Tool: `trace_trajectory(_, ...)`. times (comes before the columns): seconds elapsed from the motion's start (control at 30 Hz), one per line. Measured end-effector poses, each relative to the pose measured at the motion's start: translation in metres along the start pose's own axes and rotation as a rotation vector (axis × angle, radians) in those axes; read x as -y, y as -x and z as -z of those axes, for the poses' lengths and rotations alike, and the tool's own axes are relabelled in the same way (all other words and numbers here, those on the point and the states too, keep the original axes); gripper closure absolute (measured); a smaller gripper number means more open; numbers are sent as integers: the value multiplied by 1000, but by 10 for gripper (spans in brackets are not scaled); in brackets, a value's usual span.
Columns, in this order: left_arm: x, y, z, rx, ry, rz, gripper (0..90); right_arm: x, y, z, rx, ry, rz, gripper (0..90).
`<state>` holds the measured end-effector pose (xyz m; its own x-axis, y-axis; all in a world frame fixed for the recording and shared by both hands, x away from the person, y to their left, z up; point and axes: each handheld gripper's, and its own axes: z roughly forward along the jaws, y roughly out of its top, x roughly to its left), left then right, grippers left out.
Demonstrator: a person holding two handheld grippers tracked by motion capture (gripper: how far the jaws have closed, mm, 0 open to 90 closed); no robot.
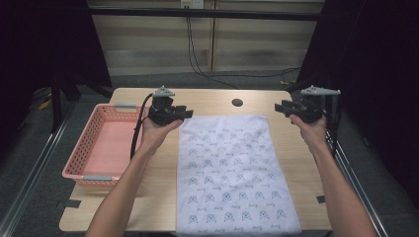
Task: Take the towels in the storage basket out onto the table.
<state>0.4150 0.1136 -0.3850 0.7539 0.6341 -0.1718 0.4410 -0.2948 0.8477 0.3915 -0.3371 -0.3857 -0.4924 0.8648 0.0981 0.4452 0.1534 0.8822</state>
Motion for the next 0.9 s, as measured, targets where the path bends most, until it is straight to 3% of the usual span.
trace_trajectory(0.03,5,5,3,16,-7,-21,605,8,-6,5,-6,-11,15,587)
trace_trajectory(0.1,16,16,9,28,-10,-10,611,25,-16,16,-49,-20,16,571)
trace_trajectory(0.13,25,21,13,58,-16,-5,611,34,-22,22,-63,-29,20,566)
trace_trajectory(0.2,39,31,19,54,-36,-19,610,61,-42,36,-105,-70,43,541)
trace_trajectory(0.23,48,36,23,86,-44,-17,610,61,-42,36,-105,-70,43,541)
trace_trajectory(0.27,57,41,27,79,-66,-26,611,78,-54,43,-143,-96,42,518)
trace_trajectory(0.3,66,46,31,83,-91,-26,611,78,-54,43,-143,-96,42,518)
trace_trajectory(0.33,75,50,35,101,-106,-16,610,94,-66,51,-163,-115,55,516)
trace_trajectory(0.47,109,65,44,139,-165,-11,612,114,-81,61,-189,-120,51,489)
trace_trajectory(0.53,123,72,45,160,-183,8,624,124,-90,64,-232,-153,36,483)
trace_trajectory(0.63,140,78,41,165,-214,-14,612,137,-97,63,-231,-198,47,500)
trace_trajectory(0.67,146,79,38,150,-243,-14,596,146,-96,57,-206,-245,60,506)
trace_trajectory(0.77,146,80,36,140,-243,-26,543,151,-93,53,-189,-280,75,509)
trace_trajectory(0.83,147,78,26,112,-267,-68,539,154,-88,45,-172,-308,90,517)
trace_trajectory(0.9,147,76,23,110,-263,-72,536,155,-87,41,-164,-326,97,523)
